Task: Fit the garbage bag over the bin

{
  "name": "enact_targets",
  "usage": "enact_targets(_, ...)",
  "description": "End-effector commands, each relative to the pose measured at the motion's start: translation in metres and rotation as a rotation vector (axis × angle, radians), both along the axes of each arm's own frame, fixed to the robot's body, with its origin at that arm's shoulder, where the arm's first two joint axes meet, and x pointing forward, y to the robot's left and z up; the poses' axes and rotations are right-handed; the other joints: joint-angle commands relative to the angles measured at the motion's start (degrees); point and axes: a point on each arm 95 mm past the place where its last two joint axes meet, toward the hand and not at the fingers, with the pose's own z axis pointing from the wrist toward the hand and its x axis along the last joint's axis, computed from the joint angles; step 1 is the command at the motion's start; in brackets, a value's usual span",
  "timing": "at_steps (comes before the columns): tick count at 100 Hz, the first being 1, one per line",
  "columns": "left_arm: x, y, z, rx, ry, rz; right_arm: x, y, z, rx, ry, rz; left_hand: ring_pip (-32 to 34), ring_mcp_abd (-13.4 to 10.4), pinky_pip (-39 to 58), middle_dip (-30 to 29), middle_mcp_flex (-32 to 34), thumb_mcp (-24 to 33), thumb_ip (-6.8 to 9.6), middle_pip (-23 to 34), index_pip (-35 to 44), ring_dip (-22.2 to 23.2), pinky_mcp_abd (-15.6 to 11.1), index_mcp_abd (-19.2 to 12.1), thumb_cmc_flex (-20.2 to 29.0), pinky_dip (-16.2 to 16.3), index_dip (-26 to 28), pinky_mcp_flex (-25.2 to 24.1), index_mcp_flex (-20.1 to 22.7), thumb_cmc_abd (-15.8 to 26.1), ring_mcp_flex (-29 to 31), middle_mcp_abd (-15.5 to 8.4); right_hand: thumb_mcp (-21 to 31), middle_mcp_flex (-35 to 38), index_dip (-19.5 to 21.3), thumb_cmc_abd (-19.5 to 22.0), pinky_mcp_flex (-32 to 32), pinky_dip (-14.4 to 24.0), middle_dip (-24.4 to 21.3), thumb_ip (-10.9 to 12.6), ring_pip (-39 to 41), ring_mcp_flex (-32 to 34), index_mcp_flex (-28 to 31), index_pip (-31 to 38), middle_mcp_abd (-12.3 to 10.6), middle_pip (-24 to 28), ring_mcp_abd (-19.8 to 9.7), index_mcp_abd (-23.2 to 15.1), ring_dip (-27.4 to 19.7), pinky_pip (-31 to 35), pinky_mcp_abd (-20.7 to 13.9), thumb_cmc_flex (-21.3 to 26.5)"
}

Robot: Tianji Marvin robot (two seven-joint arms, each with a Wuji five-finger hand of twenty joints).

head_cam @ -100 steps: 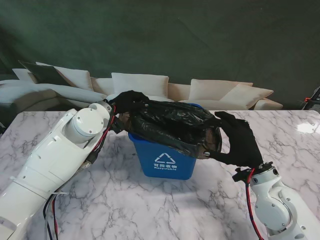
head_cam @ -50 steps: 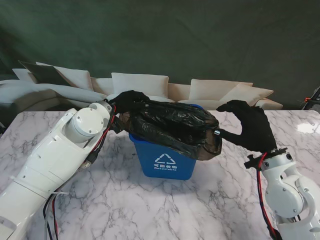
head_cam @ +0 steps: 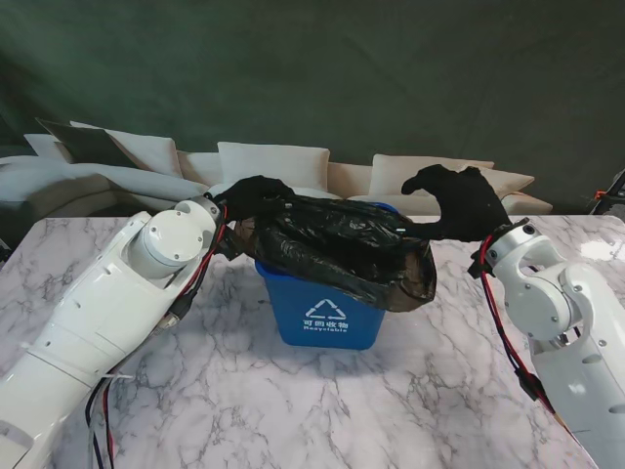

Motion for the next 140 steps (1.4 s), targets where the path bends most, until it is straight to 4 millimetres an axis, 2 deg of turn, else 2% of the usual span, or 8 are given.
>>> enact_targets(1,0.001,-0.003,0.001,-0.003,0.004,-0.015,0.004,0.002,-0.002,-0.015,0.004,-0.006,-2.56,-0.57,-0.06,-3.63,-3.55,1.49,0.52,0.49,-0.58,-1.73,-0.45,-1.17,1.50,-0.20,-0.35,-1.77,-0.33,0.50,-1.41,-0.58,1.66,0.39,1.85,-1.42,-0.22,0.84,0.94,-0.86,1.07,0.84,0.59,1.08,0.37,1.62,-0.69,1.28,1.03,-0.08,0.13,-2.87)
enact_targets(19,0.002,-0.001,0.001,-0.006,0.001,-0.022,0.011,0.009,-0.011,-0.022,0.031,-0.008,-15.75,0.76,-13.31,-28.38,-22.69,-2.62,-0.02,-9.11,-10.33,-13.07,-0.33,0.01,-11.60,-5.98,-4.12,-9.19,-5.99,2.02,-11.38,1.55,1.85,0.22,2.28,-1.41,-0.36,0.88,1.21,-0.88,1.37,0.93,0.28,0.55,0.21,1.53,-0.69,1.37,1.22,-0.14,0.26,-2.49)
enact_targets(49,0.004,0.007,0.002,0.047,-0.023,-0.074,0.010,0.011,-0.018,-0.038,0.050,-0.007,-25.58,5.47,-29.03,-42.64,-40.75,-4.62,-2.83,-21.36,-27.81,-26.13,0.65,-1.00,-32.83,-14.30,-15.58,-14.89,-24.14,-5.03,-23.97,3.60,1.52,-0.02,2.72,-1.16,-0.34,0.93,1.33,-0.80,1.36,0.90,0.27,-0.16,0.32,1.26,-0.72,1.33,1.25,-0.16,0.38,-1.59)
enact_targets(67,0.003,0.007,0.007,0.010,-0.071,-0.041,0.010,0.011,-0.019,-0.038,0.048,-0.008,-25.38,3.57,-31.79,-40.28,-37.01,-4.04,-2.19,-19.37,-26.54,-28.05,0.58,-0.28,-32.08,-16.08,-15.70,-15.84,-22.84,-1.41,-26.30,2.52,1.17,-0.37,2.99,-0.45,-0.41,0.91,1.31,-0.74,1.15,0.62,-0.02,-0.36,0.39,1.09,-0.67,0.99,1.16,-0.25,0.36,-1.07)
enact_targets(85,-0.015,0.010,0.033,-0.009,-0.205,0.020,0.009,0.009,-0.019,-0.040,0.041,-0.008,-22.22,0.84,-31.51,-27.20,-24.56,-4.37,-2.05,-8.77,-20.34,-22.82,5.27,1.85,-20.11,-13.55,-10.72,-18.16,-15.61,9.49,-24.23,1.72,0.55,-0.84,3.13,0.35,-0.51,0.91,1.25,-0.66,0.99,0.29,-0.90,-0.68,0.39,0.87,-0.64,-0.17,1.10,-0.27,0.30,-0.54)
enact_targets(114,-0.060,0.010,0.071,0.026,-0.483,-0.132,0.009,0.006,-0.022,-0.040,0.032,-0.015,-10.43,-2.35,-8.37,-10.89,-8.02,-0.57,-1.07,0.49,-7.97,-7.30,-1.52,-4.29,3.76,2.08,-1.04,-9.77,-0.68,6.93,-11.13,-3.09,-0.32,-1.03,3.21,1.06,-0.70,0.79,1.05,-0.50,0.79,0.06,-1.08,-0.59,0.38,0.66,-0.62,-0.75,0.98,-0.46,0.21,0.20)
enact_targets(124,-0.072,0.006,0.068,0.080,-0.469,-0.230,0.009,0.005,-0.025,-0.039,0.033,-0.019,-12.43,-2.71,-9.11,-20.73,-7.24,-0.91,-0.88,-2.24,-8.81,-10.34,-0.57,-4.45,1.51,-0.63,-3.88,-9.07,-2.42,6.85,-8.76,-4.76,-0.54,-1.08,3.21,1.13,-0.71,0.77,1.03,-0.46,0.76,-0.01,-1.14,-0.55,0.58,0.67,-0.60,-0.83,0.96,-0.49,0.16,0.40)
enact_targets(140,-0.084,-0.001,0.055,0.172,-0.359,-0.398,0.010,0.002,-0.027,-0.042,0.034,-0.024,-20.44,-2.06,-19.33,-28.78,-12.59,-4.58,-1.85,-9.00,-17.02,-17.76,1.64,-0.78,-20.83,-4.86,-10.43,-13.45,-6.95,6.41,-12.72,-2.49,-0.84,-1.28,3.17,1.59,-0.76,0.73,1.00,-0.41,0.76,-0.16,-1.47,-0.56,0.62,0.69,-0.59,-1.08,0.95,-0.50,0.08,0.68)
